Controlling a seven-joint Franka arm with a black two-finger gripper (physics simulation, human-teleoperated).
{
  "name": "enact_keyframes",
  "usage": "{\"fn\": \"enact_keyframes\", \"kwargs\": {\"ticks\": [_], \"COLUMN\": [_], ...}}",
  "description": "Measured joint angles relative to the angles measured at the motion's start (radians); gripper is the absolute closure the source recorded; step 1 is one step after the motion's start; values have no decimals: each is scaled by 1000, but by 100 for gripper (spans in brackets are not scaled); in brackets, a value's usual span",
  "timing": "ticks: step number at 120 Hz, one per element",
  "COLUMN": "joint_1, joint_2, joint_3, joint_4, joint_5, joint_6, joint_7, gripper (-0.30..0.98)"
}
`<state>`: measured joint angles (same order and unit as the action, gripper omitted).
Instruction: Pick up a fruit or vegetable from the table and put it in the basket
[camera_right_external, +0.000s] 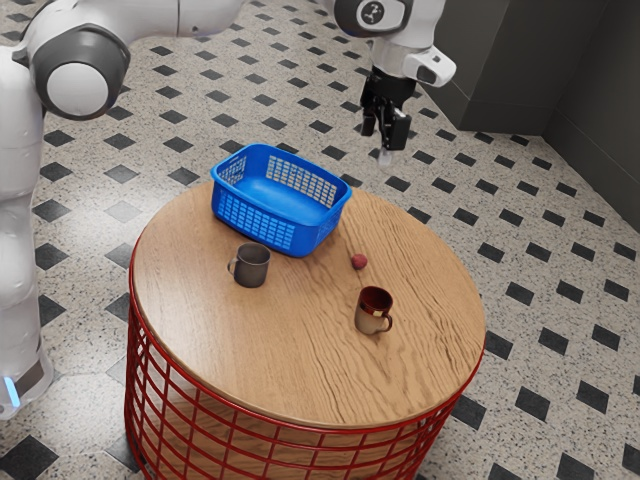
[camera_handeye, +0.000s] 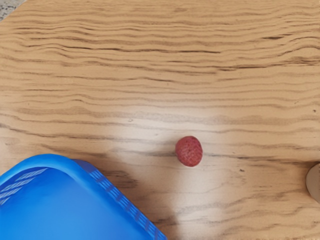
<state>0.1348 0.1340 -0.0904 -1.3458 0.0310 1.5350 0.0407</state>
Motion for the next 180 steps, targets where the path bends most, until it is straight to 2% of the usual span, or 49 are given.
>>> {"fn": "enact_keyframes", "kwargs": {"ticks": [18,38,83,97,180], "joint_1": [0,-8,-10,-11,1], "joint_2": [5,64,53,104,188], "joint_3": [0,-18,-46,-58,-55], "joint_4": [2,76,106,100,-182], "joint_5": [2,-5,-17,-14,34], "joint_6": [-1,2,-9,-5,268], "joint_7": [19,155,391,447,750], "gripper": [0,0,0,0,0]}}
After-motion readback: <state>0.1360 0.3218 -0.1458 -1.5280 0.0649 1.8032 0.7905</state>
